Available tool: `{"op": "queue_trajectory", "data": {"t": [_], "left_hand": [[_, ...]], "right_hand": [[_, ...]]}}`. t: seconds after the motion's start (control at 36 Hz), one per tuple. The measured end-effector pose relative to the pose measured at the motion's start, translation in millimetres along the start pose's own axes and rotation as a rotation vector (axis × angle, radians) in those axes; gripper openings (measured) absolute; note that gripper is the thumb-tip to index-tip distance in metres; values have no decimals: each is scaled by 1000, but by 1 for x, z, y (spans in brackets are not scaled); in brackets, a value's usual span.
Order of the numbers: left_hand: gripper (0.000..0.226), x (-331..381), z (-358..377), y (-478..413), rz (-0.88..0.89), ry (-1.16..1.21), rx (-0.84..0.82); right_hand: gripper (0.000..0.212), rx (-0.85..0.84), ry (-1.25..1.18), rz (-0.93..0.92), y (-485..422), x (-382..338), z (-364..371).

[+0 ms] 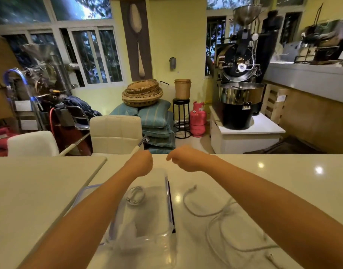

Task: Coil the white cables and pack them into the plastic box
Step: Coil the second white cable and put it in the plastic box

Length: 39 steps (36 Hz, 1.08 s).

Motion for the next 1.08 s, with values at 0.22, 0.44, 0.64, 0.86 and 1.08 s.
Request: {"op": "queue_trajectory", "data": {"t": [0.22,0.44,0.64,0.86,1.08], "left_hand": [[28,65,-1,4,194,16,39],[39,148,47,25,437,-100,-177],[41,175,79,42,496,-263,-364],[27,170,88,52,503,-415,-444],[14,170,87,66,547,-505,-472]], "right_hand": [[36,72,-38,134,48,72,-27],[33,-20,-86,289,92,133,3],[40,-131,-127,393,111,159,47],[15,-154,-141,366,113,161,60],[25,-128,-146,393,123,172,55]]}}
Point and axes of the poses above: each hand's wrist, its own y-axis away from the middle knuckle, its own z-axis out of the palm, x = y × z, the point moved 10 cm from there along -y, towards the middle knuckle, and after that the axes turned 14 degrees about -y, right-handed, at the moved point
